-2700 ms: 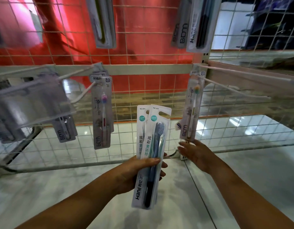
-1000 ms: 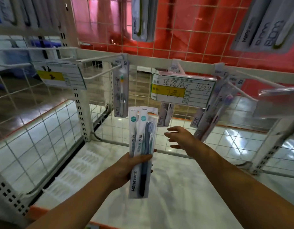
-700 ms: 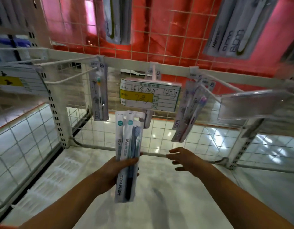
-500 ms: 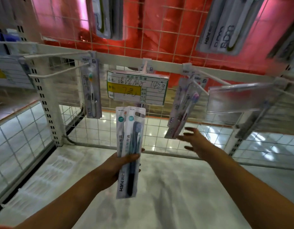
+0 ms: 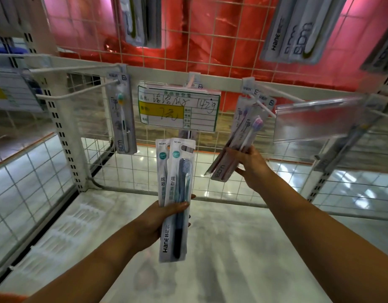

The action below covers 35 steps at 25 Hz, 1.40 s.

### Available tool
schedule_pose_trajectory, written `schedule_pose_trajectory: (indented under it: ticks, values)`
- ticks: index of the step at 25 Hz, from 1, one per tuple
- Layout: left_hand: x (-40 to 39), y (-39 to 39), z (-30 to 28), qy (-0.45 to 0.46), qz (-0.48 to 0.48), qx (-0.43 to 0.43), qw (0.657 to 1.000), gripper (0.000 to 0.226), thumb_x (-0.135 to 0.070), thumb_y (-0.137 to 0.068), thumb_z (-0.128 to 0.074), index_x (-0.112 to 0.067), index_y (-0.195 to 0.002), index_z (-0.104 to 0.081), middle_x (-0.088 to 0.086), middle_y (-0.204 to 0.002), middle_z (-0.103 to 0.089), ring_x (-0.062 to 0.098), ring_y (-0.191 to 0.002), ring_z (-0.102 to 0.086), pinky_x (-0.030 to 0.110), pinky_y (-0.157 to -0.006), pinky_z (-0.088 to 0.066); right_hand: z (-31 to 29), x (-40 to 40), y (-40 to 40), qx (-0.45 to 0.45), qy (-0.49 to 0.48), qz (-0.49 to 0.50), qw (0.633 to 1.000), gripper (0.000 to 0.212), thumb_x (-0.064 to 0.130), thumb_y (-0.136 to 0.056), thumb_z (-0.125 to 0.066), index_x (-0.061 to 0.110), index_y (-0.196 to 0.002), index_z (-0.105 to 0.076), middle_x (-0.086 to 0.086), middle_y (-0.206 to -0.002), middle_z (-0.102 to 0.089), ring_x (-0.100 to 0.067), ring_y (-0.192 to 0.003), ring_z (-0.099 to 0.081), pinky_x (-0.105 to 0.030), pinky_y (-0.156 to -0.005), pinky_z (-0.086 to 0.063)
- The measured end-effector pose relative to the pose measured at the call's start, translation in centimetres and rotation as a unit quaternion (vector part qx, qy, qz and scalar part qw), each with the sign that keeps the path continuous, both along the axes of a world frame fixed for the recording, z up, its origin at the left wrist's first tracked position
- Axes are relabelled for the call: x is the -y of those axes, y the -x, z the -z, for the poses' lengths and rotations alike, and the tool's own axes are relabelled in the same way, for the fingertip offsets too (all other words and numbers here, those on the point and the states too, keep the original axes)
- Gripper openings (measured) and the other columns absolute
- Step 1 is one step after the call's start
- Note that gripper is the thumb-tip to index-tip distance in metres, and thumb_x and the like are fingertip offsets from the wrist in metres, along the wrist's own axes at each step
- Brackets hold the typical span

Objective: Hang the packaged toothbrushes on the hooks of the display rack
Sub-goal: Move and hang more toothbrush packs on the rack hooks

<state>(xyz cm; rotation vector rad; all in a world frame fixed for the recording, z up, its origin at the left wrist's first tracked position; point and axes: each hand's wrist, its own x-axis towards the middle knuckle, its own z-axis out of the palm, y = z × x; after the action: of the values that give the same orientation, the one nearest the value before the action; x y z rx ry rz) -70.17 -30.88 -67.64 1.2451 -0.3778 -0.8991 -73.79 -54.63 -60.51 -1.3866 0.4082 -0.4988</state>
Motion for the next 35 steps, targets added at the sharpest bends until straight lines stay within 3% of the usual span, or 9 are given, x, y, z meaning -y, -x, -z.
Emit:
schedule_pose_trajectory:
  ticks: [4, 8, 15, 19, 23, 26, 29, 35]
  values:
    - [0.2, 0.1, 0.1, 0.009, 0.011, 0.0, 1.0, 0.044, -0.022, -0.07, -0.067, -0.017, -0.113, -0.066, 0.007, -0.079, -0.065, 0.018, -0.071, -0.066, 0.033, -0.072, -0.057, 0.6, 0.7, 1.0, 0.027, 0.002, -0.011, 1.0, 0.02, 0.005, -0.087, -0.059, 0.011, -0.106, -0.057, -0.003, -0.096, -0.066, -0.017, -0.086, -0.065, -0.032, -0.073, -0.054]
    - [0.5, 0.0, 0.6, 0.018, 0.025, -0.007, 1.0, 0.043, -0.021, -0.07, -0.066, -0.017, -0.114, -0.065, 0.004, -0.076, -0.065, 0.018, -0.071, -0.065, 0.033, -0.074, -0.058, 0.8, 1.4, 2.2, 0.025, 0.003, 0.0, 1.0, 0.016, 0.005, -0.088, -0.058, 0.016, -0.099, -0.059, -0.003, -0.099, -0.065, -0.021, -0.095, -0.062, -0.039, -0.087, -0.051]
    - [1.9, 0.5, 0.8, 0.001, 0.036, -0.014, 0.999, 0.051, -0.023, -0.069, -0.069, -0.018, -0.119, -0.062, 0.008, -0.085, -0.063, 0.019, -0.077, -0.065, 0.037, -0.082, -0.056, 0.3, 2.4, 4.5, 0.032, 0.025, -0.009, 0.999, 0.018, 0.002, -0.089, -0.054, 0.016, -0.099, -0.058, 0.0, -0.094, -0.064, -0.016, -0.087, -0.063, -0.032, -0.072, -0.052]
    - [2.8, 1.2, 0.6, -0.01, 0.033, 0.001, 0.999, 0.059, -0.025, -0.067, -0.07, -0.013, -0.124, -0.056, 0.011, -0.089, -0.062, 0.021, -0.08, -0.066, 0.041, -0.083, -0.056, 0.0, 3.0, 5.8, 0.034, 0.023, -0.014, 0.999, 0.018, 0.002, -0.088, -0.055, 0.016, -0.096, -0.06, 0.003, -0.088, -0.065, -0.014, -0.085, -0.064, -0.032, -0.074, -0.05]
    - [3.2, 2.2, 0.2, 0.003, 0.029, -0.005, 1.0, 0.044, -0.021, -0.073, -0.073, -0.012, -0.115, -0.061, 0.012, -0.092, -0.067, 0.024, -0.086, -0.068, 0.037, -0.076, -0.059, 0.4, 2.9, 7.8, 0.009, 0.031, -0.021, 0.999, 0.02, 0.001, -0.087, -0.056, 0.017, -0.099, -0.06, 0.001, -0.091, -0.065, -0.018, -0.09, -0.063, -0.033, -0.076, -0.05]
    - [3.5, 3.0, -0.2, 0.007, 0.032, -0.01, 0.999, 0.041, -0.016, -0.069, -0.065, -0.013, -0.11, -0.061, 0.012, -0.092, -0.073, 0.024, -0.086, -0.071, 0.035, -0.076, -0.059, 0.9, 2.8, 9.6, -0.013, 0.022, -0.024, 0.999, 0.022, -0.001, -0.087, -0.055, 0.017, -0.1, -0.057, -0.004, -0.096, -0.066, -0.023, -0.096, -0.062, -0.036, -0.079, -0.052]
    - [4.0, 3.9, -0.8, -0.01, 0.049, 0.017, 0.999, 0.044, -0.017, -0.067, -0.065, -0.013, -0.11, -0.058, 0.008, -0.087, -0.074, 0.021, -0.082, -0.072, 0.032, -0.071, -0.059, 1.5, 2.5, 11.3, -0.034, 0.027, -0.047, 0.998, 0.022, -0.001, -0.086, -0.056, 0.015, -0.1, -0.054, -0.007, -0.094, -0.07, -0.023, -0.094, -0.065, -0.029, -0.072, -0.057]
    - [5.7, 4.4, -3.7, -0.023, 0.068, 0.067, 0.995, 0.046, -0.019, -0.072, -0.066, -0.011, -0.116, -0.056, 0.005, -0.086, -0.074, 0.02, -0.082, -0.071, 0.031, -0.072, -0.057, 1.0, 3.1, 13.7, -0.049, 0.029, -0.074, 0.996, 0.031, 0.014, -0.079, -0.064, 0.013, -0.109, -0.056, -0.005, -0.091, -0.075, -0.018, -0.088, -0.07, -0.032, -0.075, -0.057]
